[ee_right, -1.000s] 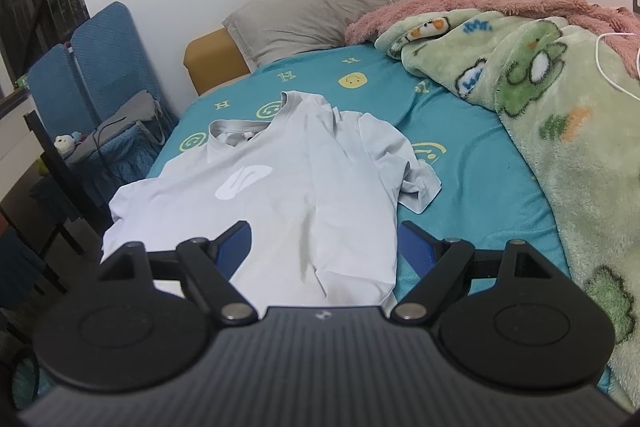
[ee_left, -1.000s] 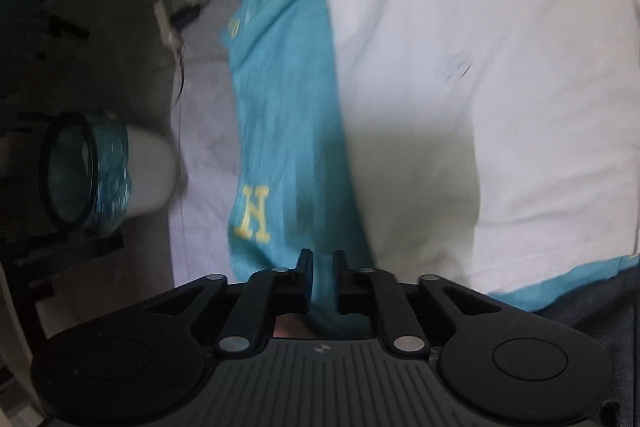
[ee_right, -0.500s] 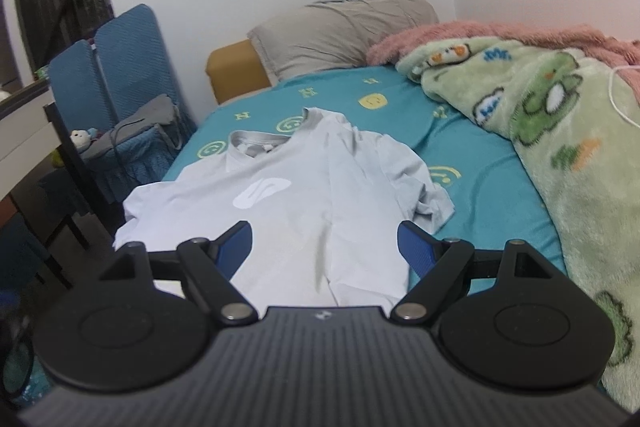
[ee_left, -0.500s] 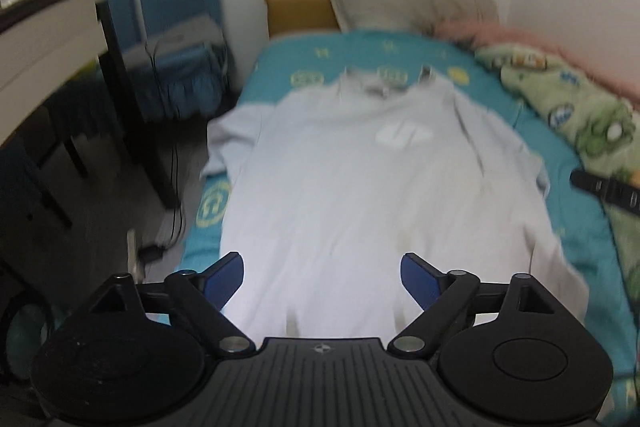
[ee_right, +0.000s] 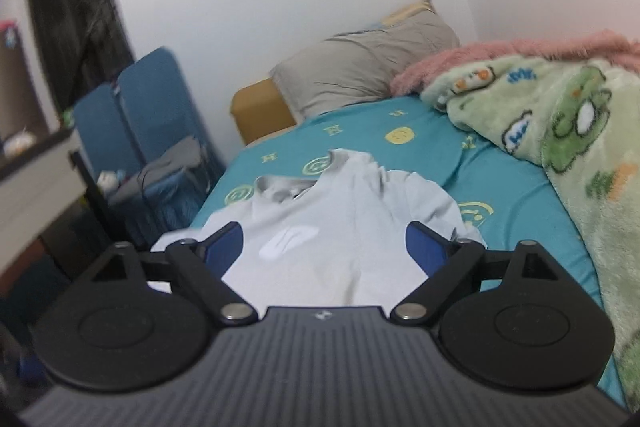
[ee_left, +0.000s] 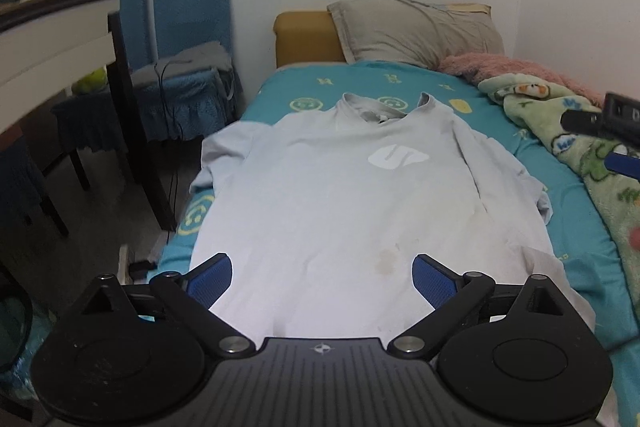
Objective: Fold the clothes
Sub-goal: 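Grasp the T-shirt sleeve with the right gripper and fold it toward the collar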
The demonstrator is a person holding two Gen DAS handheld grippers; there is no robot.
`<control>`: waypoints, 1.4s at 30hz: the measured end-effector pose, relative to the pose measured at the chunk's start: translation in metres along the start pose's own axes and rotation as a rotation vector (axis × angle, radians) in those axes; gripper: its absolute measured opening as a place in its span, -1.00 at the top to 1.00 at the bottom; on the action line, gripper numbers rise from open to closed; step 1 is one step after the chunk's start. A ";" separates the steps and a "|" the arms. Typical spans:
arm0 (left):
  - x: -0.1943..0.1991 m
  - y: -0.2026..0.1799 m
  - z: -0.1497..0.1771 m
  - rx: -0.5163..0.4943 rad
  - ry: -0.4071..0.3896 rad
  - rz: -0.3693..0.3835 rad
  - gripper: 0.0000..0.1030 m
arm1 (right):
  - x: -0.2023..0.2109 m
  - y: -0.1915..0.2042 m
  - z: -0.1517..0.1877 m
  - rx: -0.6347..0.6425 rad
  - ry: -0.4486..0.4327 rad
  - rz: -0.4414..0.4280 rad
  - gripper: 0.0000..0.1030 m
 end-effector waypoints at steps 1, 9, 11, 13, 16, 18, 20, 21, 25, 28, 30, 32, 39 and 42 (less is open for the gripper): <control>-0.001 0.002 0.002 0.016 0.014 0.002 -0.91 | -0.010 -0.010 -0.004 -0.042 0.015 -0.003 -0.74; -0.016 0.008 0.012 0.074 0.078 0.009 -0.91 | -0.106 -0.128 0.000 -0.437 0.119 0.074 -0.75; -0.024 0.006 0.014 0.075 0.090 0.019 -0.91 | -0.130 -0.147 0.009 -0.441 0.138 0.106 -0.74; -0.033 0.003 0.015 0.067 0.097 0.022 -0.91 | -0.152 -0.160 0.019 -0.406 0.165 0.136 -0.74; -0.047 0.003 0.015 0.077 0.114 0.027 -0.91 | -0.180 -0.166 0.035 -0.322 0.213 0.166 -0.60; -0.055 0.004 0.015 0.099 0.130 0.040 -0.90 | -0.193 -0.162 0.045 -0.269 0.244 0.171 -0.52; -0.063 0.005 0.016 0.120 0.146 0.051 -0.90 | -0.198 -0.149 0.044 -0.172 0.218 0.171 -0.18; -0.066 0.005 0.017 0.128 0.154 0.054 -0.90 | -0.201 -0.142 0.043 -0.121 0.220 0.173 0.02; -0.069 0.007 0.019 0.150 0.164 0.065 -0.90 | -0.203 -0.104 0.029 0.091 0.170 0.178 0.75; -0.069 0.007 0.018 0.155 0.158 0.069 -0.90 | -0.204 -0.062 0.021 0.242 0.119 0.126 0.77; -0.068 0.008 0.017 0.158 0.148 0.067 -0.90 | -0.208 -0.030 0.024 0.346 0.105 0.072 0.77; -0.068 0.008 0.017 0.159 0.144 0.066 -0.90 | -0.215 0.004 0.036 0.475 0.095 0.015 0.77; -0.071 0.008 0.019 0.138 0.137 0.051 -0.90 | -0.224 0.054 0.065 0.516 0.189 -0.164 0.67; -0.070 0.008 0.016 0.132 0.120 0.044 -0.90 | -0.217 0.052 0.050 0.414 0.213 -0.249 -0.28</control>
Point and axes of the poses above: each gripper's, at about its wrist camera, not at the fingertips, and x roughly against the way its jaws point, y to its left, z to its underside, the point moved 8 cm from there along -x, roughly the way its jaws point, and after that the axes turned 3 degrees about -y, right-handed, at the moved point
